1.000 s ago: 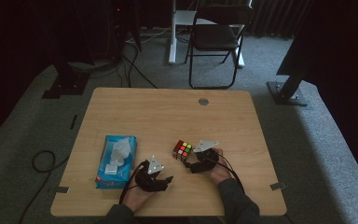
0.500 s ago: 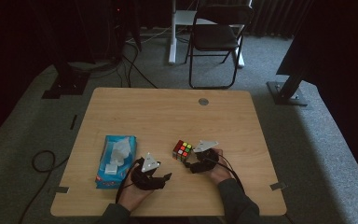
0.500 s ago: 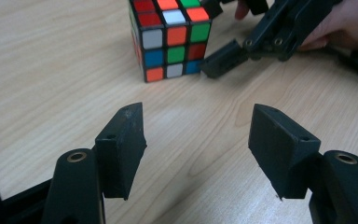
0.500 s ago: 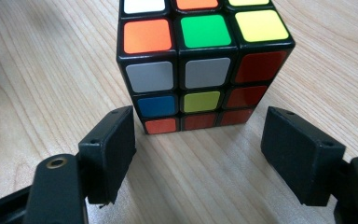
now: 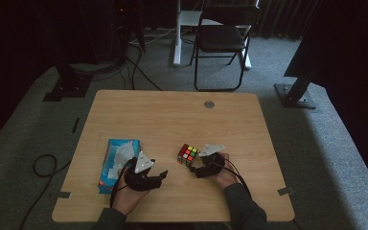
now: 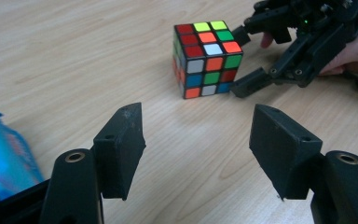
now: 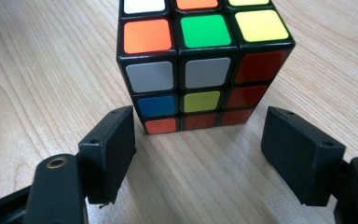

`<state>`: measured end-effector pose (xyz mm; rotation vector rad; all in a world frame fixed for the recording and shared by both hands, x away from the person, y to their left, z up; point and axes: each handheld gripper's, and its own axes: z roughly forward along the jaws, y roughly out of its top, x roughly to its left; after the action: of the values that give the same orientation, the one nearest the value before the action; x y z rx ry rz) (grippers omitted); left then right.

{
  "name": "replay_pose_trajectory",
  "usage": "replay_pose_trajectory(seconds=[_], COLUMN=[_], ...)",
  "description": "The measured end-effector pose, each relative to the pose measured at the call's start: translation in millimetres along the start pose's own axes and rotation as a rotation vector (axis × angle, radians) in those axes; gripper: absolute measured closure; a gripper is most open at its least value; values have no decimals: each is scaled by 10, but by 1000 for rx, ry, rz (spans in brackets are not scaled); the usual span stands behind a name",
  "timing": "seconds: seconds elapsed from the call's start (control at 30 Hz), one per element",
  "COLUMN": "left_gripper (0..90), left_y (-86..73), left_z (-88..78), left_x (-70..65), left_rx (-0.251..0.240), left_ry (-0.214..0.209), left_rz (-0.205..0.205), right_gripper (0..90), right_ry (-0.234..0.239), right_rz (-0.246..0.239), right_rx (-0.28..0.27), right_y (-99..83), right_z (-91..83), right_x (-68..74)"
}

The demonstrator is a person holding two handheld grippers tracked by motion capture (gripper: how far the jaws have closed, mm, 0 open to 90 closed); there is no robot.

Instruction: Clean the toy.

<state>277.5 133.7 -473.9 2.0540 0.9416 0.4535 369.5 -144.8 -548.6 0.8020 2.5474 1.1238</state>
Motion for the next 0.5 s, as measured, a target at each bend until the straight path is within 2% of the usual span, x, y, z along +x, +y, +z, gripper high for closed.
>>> replay_pose_trajectory(seconds=[0.5], left_gripper=[322], left_y=[72], left_z=[-166], left_x=[118], left_rx=[-13], left_ry=[74], left_rz=[-20], right_gripper=[258], right_ry=[-1], right_rz=[0], right_rx=[0], right_y=[0], right_z=[0], right_x=[1])
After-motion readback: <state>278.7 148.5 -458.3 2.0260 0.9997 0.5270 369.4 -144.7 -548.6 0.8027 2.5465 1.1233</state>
